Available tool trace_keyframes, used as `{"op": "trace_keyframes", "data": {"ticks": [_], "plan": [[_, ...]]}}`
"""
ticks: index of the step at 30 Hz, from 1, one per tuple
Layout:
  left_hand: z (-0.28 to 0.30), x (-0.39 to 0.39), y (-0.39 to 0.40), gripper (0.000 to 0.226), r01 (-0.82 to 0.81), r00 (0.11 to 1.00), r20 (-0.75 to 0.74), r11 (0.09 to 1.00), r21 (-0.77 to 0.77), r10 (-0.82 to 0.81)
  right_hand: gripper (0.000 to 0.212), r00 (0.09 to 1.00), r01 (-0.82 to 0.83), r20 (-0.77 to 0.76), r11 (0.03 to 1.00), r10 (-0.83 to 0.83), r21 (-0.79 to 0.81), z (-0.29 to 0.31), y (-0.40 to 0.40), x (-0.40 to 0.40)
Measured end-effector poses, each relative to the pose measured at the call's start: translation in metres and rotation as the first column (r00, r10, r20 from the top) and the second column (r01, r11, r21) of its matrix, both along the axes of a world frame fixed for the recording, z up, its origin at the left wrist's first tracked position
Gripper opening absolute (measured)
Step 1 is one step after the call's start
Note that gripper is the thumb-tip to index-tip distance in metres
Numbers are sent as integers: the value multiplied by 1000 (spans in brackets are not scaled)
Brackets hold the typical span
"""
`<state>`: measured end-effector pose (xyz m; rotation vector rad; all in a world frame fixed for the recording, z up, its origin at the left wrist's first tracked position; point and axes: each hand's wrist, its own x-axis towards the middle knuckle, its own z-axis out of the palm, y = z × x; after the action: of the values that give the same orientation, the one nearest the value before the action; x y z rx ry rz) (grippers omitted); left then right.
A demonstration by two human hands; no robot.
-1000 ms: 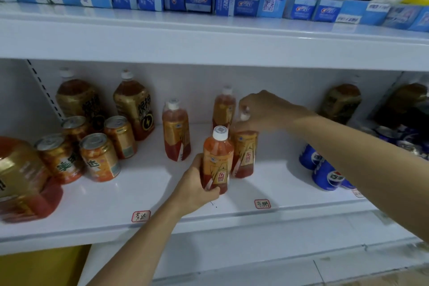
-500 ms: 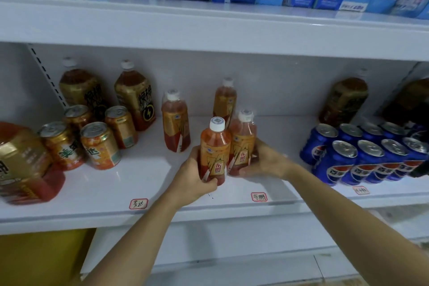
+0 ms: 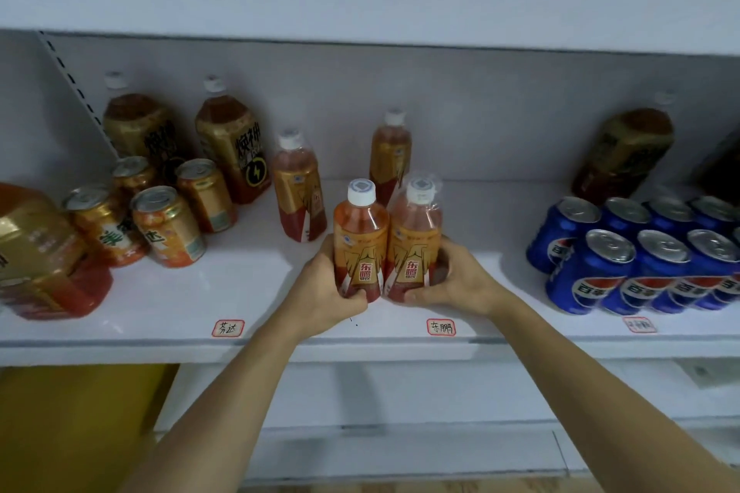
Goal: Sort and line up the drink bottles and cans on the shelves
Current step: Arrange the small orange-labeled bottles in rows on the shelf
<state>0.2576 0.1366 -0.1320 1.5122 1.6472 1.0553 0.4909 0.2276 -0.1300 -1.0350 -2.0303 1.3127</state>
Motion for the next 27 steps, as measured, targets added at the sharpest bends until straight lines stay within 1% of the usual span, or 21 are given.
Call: {"op": "trace_keyframes", "data": {"ticks": [3, 10, 14, 17, 21, 27], "plan": [[0, 0, 1, 67, 12, 1000, -13, 1000, -4, -12, 75, 1000, 20, -8, 1000, -20, -3, -1, -2, 0], [0, 1, 1, 66, 17, 999, -30, 1000, -9, -18, 76, 1000, 28, 11, 1000, -28, 3, -1, -5, 0], [3, -8, 1, 74, 67, 996, -56, 997, -36, -69, 77, 1000, 19, 13, 1000, -19, 4, 2, -8, -2], [2, -12, -1, 78, 69, 996, -50, 997, -41, -71, 78, 999, 34, 31, 999, -35, 18, 0, -10, -5], [0, -11, -1, 73, 55, 997, -56, 998, -13, -55, 74, 998, 38, 41, 999, -39, 14, 0, -13, -6], [1, -9, -4, 72, 44, 994, -103, 999, -1, -43, 74, 997, 36, 65, 999, -36, -6, 1, -15, -7]]}}
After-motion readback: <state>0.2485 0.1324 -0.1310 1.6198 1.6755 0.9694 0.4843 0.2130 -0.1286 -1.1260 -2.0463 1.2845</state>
